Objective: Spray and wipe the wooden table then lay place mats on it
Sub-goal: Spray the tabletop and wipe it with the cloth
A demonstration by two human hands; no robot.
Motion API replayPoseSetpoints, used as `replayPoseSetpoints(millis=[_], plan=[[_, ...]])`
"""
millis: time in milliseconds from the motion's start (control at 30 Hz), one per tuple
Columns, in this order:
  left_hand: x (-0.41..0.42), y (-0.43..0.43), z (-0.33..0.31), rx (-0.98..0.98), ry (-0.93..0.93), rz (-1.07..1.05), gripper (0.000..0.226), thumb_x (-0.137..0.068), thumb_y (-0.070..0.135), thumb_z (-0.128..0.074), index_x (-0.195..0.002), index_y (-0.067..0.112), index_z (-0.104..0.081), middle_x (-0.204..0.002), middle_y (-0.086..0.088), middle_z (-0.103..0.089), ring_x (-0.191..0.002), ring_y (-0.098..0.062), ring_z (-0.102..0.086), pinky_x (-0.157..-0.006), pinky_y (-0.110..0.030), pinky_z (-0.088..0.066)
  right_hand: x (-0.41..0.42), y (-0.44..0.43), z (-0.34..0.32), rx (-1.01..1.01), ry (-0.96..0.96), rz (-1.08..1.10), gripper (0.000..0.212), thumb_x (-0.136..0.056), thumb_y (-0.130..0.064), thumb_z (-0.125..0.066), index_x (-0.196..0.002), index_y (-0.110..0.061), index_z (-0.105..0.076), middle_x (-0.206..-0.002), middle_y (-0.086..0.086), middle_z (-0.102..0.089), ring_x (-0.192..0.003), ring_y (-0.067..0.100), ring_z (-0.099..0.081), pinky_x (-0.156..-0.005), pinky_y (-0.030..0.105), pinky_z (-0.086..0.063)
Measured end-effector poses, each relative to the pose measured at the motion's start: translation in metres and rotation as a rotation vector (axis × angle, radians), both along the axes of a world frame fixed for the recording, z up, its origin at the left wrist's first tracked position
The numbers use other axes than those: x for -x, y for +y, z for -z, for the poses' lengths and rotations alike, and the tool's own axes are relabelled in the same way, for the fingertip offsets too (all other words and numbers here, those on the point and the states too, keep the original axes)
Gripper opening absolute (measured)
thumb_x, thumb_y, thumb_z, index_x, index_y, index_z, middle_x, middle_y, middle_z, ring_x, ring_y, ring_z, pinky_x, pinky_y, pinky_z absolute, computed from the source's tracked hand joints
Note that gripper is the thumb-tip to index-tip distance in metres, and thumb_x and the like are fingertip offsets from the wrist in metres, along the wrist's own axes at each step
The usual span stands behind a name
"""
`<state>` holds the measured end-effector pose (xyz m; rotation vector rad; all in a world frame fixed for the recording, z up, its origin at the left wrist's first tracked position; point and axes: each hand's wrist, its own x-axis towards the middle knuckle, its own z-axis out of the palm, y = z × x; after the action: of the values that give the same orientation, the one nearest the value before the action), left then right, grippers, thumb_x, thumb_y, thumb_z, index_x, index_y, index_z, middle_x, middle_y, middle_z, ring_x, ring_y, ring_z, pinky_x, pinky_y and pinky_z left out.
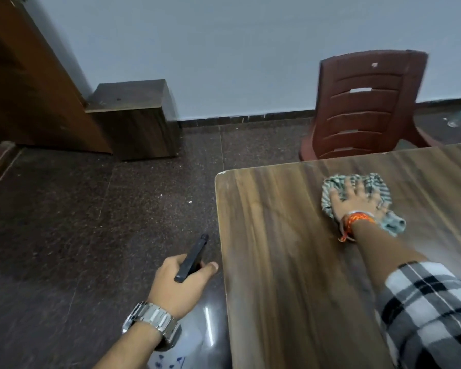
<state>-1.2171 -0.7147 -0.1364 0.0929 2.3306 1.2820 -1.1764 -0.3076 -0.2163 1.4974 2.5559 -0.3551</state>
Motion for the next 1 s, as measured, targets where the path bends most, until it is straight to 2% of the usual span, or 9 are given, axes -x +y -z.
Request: replayPoseSetpoints(millis=[133,267,367,467,633,767,867,933,1000], plan=[[-0.046,-0.002,-0.01,0.017,-0.02,-0.02,0.036,-0.078,0.03,-0.081,-0.062,0.003,-0.064,-0.043,0.0,-0.052,-0.045,-0.021,-0.05,-0.056,-0.031,-0.042,-0.063,-0.078,0.006,-0.053,-0.044,-0.339,0.061,-0.091,-0.068,-0.018,-0.147,-0.049,-0.009,-0.16,-0.014,-0.003,-0.147,0.03,-0.002,-0.112,0.06,-0.003],[-0.116,0.005,-0.03,0.039,-0.024,0.004,0.043,-0.069,0.045,-0.077,-0.063,0.004,-0.065,-0.042,-0.004,-0.054,-0.046,-0.026,-0.054,-0.057,-0.033,-0.045,-0.155,-0.184,0.009,-0.057,0.05,-0.879,0.056,-0.086,-0.064,-0.033,-0.14,-0.049,-0.034,-0.148,-0.013,-0.041,-0.134,0.034,-0.041,-0.102,0.061,-0.03],[-0.18,0.009,-0.042,0.064,-0.009,0.018,0.049,-0.079,0.037,-0.078,-0.07,-0.008,-0.062,-0.042,-0.006,-0.051,-0.045,-0.026,-0.053,-0.055,-0.03,-0.043,-0.245,-0.232,0.02,-0.095,0.072,-1.169,0.051,-0.092,-0.062,-0.029,-0.139,-0.044,-0.038,-0.144,-0.012,-0.046,-0.138,0.03,-0.032,-0.111,0.06,-0.015],[-0.248,0.011,-0.049,0.108,-0.077,0.047,0.037,-0.084,0.027,-0.076,-0.064,0.001,-0.06,-0.044,-0.009,-0.047,-0.04,-0.023,-0.048,-0.049,-0.025,-0.04,-0.336,-0.251,0.035,-0.185,0.04,-1.359,0.047,-0.097,-0.059,-0.024,-0.138,-0.045,-0.04,-0.146,-0.017,-0.042,-0.144,0.025,-0.019,-0.116,0.057,-0.002],[-0.346,0.012,-0.056,0.141,-0.242,0.04,0.027,-0.079,0.024,-0.081,-0.071,0.002,-0.068,-0.056,-0.024,-0.062,-0.044,-0.027,-0.058,-0.061,-0.037,-0.049,-0.451,-0.224,0.037,-0.089,-0.04,-1.196,0.042,-0.091,-0.064,-0.034,-0.131,-0.054,-0.042,-0.14,-0.031,-0.042,-0.139,0.016,-0.029,-0.116,0.042,-0.007],[-0.396,0.017,-0.064,0.153,-0.262,0.056,0.025,-0.08,0.014,-0.081,-0.078,0.019,-0.057,-0.071,-0.011,-0.063,-0.058,-0.032,-0.063,-0.063,-0.041,-0.052,-0.525,-0.181,0.02,0.001,-0.023,-0.872,0.053,-0.076,-0.064,-0.039,-0.127,-0.05,-0.041,-0.127,-0.031,-0.055,-0.147,0.017,-0.002,-0.114,0.036,0.0],[-0.411,0.018,-0.075,0.168,-0.248,0.131,0.027,-0.082,0.011,-0.079,-0.071,0.021,-0.057,-0.075,-0.013,-0.068,-0.057,-0.031,-0.063,-0.057,-0.036,-0.05,-0.547,-0.157,0.019,0.148,-0.046,-0.614,0.074,-0.07,-0.06,-0.042,-0.141,-0.055,-0.02,-0.123,-0.03,-0.059,-0.145,0.014,0.002,-0.112,0.032,-0.001],[-0.414,0.017,-0.083,0.147,-0.217,0.143,0.027,-0.081,0.017,-0.08,-0.068,0.024,-0.057,-0.077,-0.021,-0.071,-0.054,-0.03,-0.061,-0.058,-0.035,-0.048,-0.545,-0.161,-0.005,0.121,-0.042,-0.539,0.07,-0.075,-0.06,-0.026,-0.144,-0.05,-0.02,-0.137,-0.026,-0.049,-0.144,0.015,-0.001,-0.111,0.031,-0.001],[-0.423,0.015,-0.09,0.128,-0.21,0.175,0.024,-0.075,0.028,-0.08,-0.067,0.026,-0.058,-0.082,-0.028,-0.072,-0.05,-0.029,-0.058,-0.06,-0.035,-0.046,-0.537,-0.173,-0.012,0.21,-0.004,-0.582,0.082,-0.07,-0.064,-0.005,-0.148,-0.042,-0.02,-0.155,-0.02,-0.023,-0.147,0.022,0.005,-0.114,0.035,0.003]])
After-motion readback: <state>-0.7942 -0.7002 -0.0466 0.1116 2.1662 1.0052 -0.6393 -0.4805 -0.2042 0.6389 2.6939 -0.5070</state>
